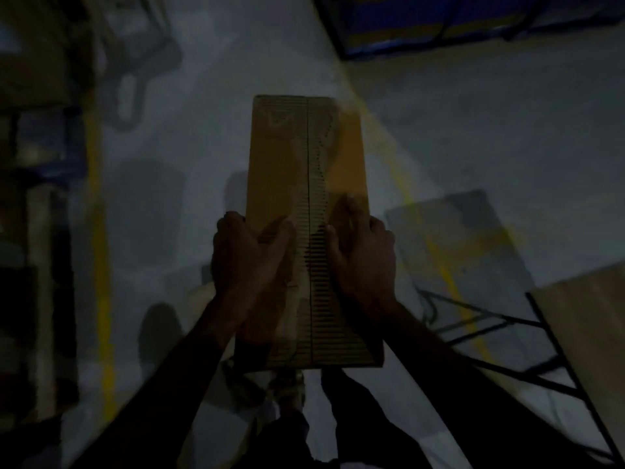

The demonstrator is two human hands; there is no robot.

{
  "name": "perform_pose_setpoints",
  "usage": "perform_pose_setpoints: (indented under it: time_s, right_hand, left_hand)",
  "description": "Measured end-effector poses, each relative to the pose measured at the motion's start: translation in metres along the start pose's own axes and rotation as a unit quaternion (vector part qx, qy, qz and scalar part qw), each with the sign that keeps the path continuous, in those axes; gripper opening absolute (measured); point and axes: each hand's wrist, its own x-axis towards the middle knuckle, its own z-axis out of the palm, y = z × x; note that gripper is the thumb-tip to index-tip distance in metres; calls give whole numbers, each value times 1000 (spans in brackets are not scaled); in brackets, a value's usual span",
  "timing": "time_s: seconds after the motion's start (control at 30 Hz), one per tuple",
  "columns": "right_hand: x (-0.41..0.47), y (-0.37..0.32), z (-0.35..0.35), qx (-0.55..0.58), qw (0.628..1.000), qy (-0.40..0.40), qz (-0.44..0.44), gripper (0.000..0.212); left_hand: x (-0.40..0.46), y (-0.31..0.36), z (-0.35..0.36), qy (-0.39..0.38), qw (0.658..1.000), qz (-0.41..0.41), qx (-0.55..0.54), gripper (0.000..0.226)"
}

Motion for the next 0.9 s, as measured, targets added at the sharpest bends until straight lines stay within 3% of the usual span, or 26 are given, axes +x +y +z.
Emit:
perform_pose_setpoints:
  time_s: [0.2, 0.43, 0.67, 0.9]
  right_hand:
    - [-37, 42, -122, 3, 987, 144, 66, 66]
    - [-110, 137, -248, 3, 950, 262, 171, 66]
    - [-227, 280, -342, -20, 900, 325, 289, 66]
    - [-346, 409, -393, -17, 845, 353, 401, 66]
  left_hand:
    - [-61, 122, 14, -52, 987, 149, 8, 85]
    - [-170, 241, 85, -131, 951, 280, 7, 97]
    - [-329, 319, 201, -242, 897, 367, 44, 105]
    - [-489, 355, 313, -353, 844, 400, 53, 106]
